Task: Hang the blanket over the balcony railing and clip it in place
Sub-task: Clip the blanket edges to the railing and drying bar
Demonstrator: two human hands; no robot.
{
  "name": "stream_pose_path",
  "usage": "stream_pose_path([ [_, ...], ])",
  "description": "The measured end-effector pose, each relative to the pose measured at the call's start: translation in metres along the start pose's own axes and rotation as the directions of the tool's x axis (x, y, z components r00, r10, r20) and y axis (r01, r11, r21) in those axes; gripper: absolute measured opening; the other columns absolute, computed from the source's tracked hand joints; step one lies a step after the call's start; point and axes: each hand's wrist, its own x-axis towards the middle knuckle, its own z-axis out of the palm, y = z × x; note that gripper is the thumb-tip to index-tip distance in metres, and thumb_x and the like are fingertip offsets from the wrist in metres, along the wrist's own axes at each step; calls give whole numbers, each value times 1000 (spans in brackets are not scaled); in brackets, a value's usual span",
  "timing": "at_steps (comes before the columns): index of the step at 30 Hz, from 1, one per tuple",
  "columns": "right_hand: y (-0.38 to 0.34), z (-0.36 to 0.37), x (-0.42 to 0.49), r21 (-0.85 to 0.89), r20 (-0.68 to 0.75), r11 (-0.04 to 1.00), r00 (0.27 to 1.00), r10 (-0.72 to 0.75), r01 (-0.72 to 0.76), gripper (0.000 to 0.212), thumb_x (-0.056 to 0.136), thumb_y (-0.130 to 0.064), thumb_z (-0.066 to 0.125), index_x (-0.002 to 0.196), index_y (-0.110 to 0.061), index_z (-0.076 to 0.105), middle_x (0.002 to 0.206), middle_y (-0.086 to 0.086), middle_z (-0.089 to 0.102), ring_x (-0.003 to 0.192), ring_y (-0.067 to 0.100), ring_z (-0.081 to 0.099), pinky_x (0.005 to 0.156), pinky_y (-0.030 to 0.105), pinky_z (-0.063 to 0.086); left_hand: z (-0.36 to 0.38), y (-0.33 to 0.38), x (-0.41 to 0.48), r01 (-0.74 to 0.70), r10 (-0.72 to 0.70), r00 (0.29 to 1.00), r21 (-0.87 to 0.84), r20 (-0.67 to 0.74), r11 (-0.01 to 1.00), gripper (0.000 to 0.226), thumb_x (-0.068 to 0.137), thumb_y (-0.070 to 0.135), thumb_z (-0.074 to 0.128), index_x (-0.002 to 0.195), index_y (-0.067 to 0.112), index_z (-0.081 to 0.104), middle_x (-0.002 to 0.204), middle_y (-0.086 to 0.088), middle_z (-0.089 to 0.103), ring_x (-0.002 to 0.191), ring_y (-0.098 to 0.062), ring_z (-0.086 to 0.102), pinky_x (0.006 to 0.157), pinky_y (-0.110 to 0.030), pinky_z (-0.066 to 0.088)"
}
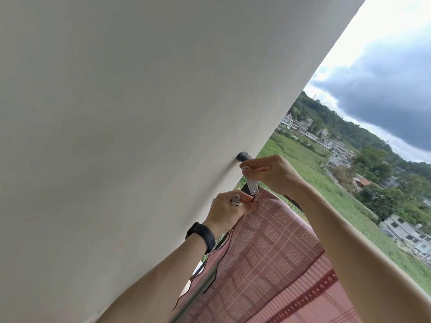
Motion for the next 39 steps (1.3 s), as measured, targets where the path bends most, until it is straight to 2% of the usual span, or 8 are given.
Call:
stream_pose_path([
  [10, 10, -3, 3, -237, 234, 971, 972, 30, 27, 24, 87, -42, 74, 110, -37, 76, 143, -10, 55, 106, 1, 60, 88, 25, 45, 4, -1, 0, 29, -29, 999, -16, -30, 999, 13, 73, 26, 87, 70, 32, 76, 85, 5, 76, 88, -17, 71, 90, -38, 56],
  [14, 6, 0, -7, -193, 277, 981, 960, 44, 11, 71, 81, -44, 79, 145, -34, 49, 140, -9, 56, 108, -1, 61, 102, 26, 45, -4, -4, -7, 36, -36, 999, -47, 2, 998, 11, 74, 22, 86, 76, 29, 77, 90, 5, 76, 93, -15, 71, 89, -29, 55],
  [17, 9, 19, -48, -220, -86, 974, 993, -76, 55, 73, 80, -42, 80, 144, -39, 46, 136, -23, 48, 101, 2, 65, 96, 28, 49, -27, -25, -24, 89, -89, 996, -23, 9, 996, 12, 79, 16, 81, 90, 16, 76, 95, 3, 75, 88, -3, 68, 68, -11, 49],
  [20, 25, 77, -108, -161, -500, 959, 819, -282, 232, 24, 85, -23, 77, 109, -24, 72, 109, -17, 65, 90, 9, 67, 82, 33, 56, -59, -70, -48, 235, -234, 972, 69, -14, 970, 16, 79, 18, 80, 90, 27, 74, 100, 5, 73, 94, -4, 67, 75, -20, 49],
  [23, 47, 155, -152, 225, -266, 972, 956, 126, -65, 8, 88, -31, 72, 92, -37, 68, 84, -19, 69, 78, 3, 65, 68, 24, 53, -76, -114, -66, 364, -374, 927, 245, -7, 898, 31, 66, 26, 68, 93, 41, 68, 110, 5, 68, 112, -13, 61, 92, -29, 48],
  [27, 110, 246, -158, 124, 181, 818, 824, 537, -561, 42, 92, -56, 60, 123, -27, 61, 118, -11, 68, 109, 11, 63, 91, 30, 49, -76, -157, -70, 409, -507, 861, 536, 43, 739, 51, 82, 14, 59, 130, 31, 55, 132, 0, 59, 119, -21, 57, 85, -28, 48],
  [32, 144, 303, -143, 117, 168, 794, 799, 577, -597, 37, 96, -41, 61, 124, -16, 62, 122, 4, 68, 110, 25, 64, 87, 30, 49, -78, -209, -63, 201, -551, 814, 800, 185, 565, 51, 85, 15, 48, 133, 30, 55, 140, 7, 52, 129, -17, 50, 89, -23, 43],
  [39, 151, 330, -158, 230, -23, 784, 803, 596, -576, 19, 91, -26, 71, 78, -14, 66, 70, -10, 66, 66, 3, 60, 62, 17, 42, -84, -250, -89, 141, -421, 898, 822, 130, 552, 22, 94, 36, 50, 75, 26, 50, 75, -2, 61, 81, -31, 61, 64, -38, 47],
])
